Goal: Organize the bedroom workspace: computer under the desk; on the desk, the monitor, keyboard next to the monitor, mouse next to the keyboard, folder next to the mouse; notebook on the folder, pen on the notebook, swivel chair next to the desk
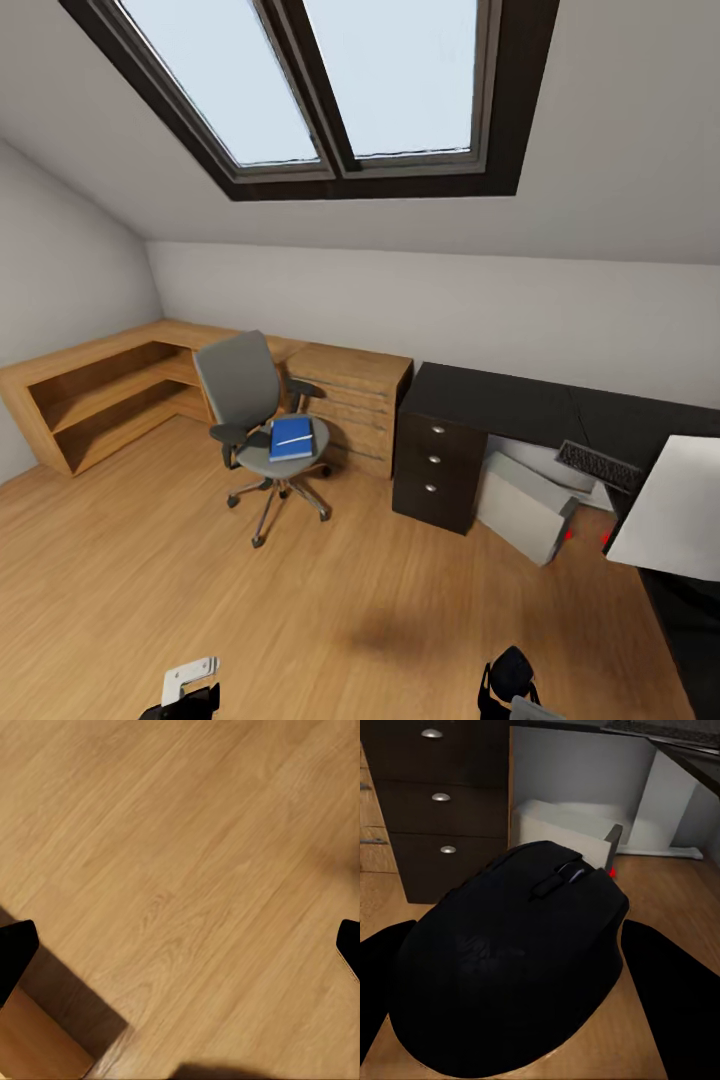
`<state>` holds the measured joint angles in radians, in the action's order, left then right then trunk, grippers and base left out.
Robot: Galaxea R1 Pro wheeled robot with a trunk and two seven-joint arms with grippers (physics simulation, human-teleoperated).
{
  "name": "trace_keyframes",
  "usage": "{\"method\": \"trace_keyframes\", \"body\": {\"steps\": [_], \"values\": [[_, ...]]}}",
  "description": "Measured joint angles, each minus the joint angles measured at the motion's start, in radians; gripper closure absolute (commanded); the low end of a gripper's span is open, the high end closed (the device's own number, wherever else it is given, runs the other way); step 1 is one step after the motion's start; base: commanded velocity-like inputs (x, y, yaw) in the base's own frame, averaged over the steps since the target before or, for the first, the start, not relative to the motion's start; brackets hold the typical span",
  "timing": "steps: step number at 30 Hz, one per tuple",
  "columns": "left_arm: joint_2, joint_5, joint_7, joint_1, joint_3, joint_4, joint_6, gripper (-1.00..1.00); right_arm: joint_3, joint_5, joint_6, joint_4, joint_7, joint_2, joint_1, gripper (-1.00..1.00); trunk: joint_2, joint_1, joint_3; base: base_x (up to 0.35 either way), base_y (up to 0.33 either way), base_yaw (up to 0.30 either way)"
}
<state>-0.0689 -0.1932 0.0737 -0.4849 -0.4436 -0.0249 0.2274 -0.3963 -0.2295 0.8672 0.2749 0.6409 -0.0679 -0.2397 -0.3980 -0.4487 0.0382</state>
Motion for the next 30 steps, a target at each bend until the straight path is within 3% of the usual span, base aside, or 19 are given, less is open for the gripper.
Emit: {"method": "trace_keyframes", "body": {"steps": [7, 17, 30], "values": [[0.000, 0.000, 0.000, 0.000, 0.001, 0.000, 0.000, -1.00, 0.000, 0.000, 0.000, 0.000, 0.000, 0.000, 0.000, 1.00, 0.000, 0.000, -0.011, 0.304, 0.003, 0.047], [0.000, 0.000, 0.000, 0.000, 0.001, 0.000, 0.000, -1.00, 0.000, 0.000, 0.000, 0.001, 0.000, 0.001, 0.000, 1.00, 0.000, 0.000, -0.020, 0.091, 0.000, 0.045], [0.000, 0.000, 0.000, 0.000, 0.001, 0.000, 0.000, -1.00, 0.002, 0.000, -0.001, 0.002, -0.001, 0.009, 0.000, 1.00, 0.000, 0.000, -0.020, 0.306, 0.000, 0.002]]}}
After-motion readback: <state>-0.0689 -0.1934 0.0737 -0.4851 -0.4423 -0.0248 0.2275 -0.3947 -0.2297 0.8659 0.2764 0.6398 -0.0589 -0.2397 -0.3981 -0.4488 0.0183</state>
